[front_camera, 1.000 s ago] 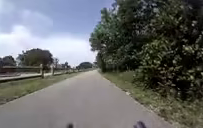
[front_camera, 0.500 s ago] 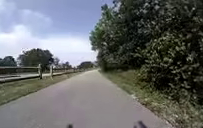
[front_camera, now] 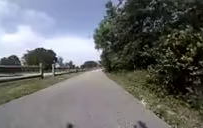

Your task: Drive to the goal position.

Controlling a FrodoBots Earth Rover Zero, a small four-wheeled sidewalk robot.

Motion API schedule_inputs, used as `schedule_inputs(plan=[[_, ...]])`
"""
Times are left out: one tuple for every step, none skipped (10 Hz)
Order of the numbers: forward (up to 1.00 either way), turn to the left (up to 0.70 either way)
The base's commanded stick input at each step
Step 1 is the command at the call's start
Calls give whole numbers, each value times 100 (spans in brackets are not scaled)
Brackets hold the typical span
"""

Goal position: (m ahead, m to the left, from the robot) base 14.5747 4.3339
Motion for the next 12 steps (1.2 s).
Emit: schedule_inputs(plan=[[70, 14], [70, 5], [70, 0], [70, 0], [70, 0], [70, 0], [70, 0], [70, 0], [70, 0], [70, 0], [70, 0], [70, 0]])
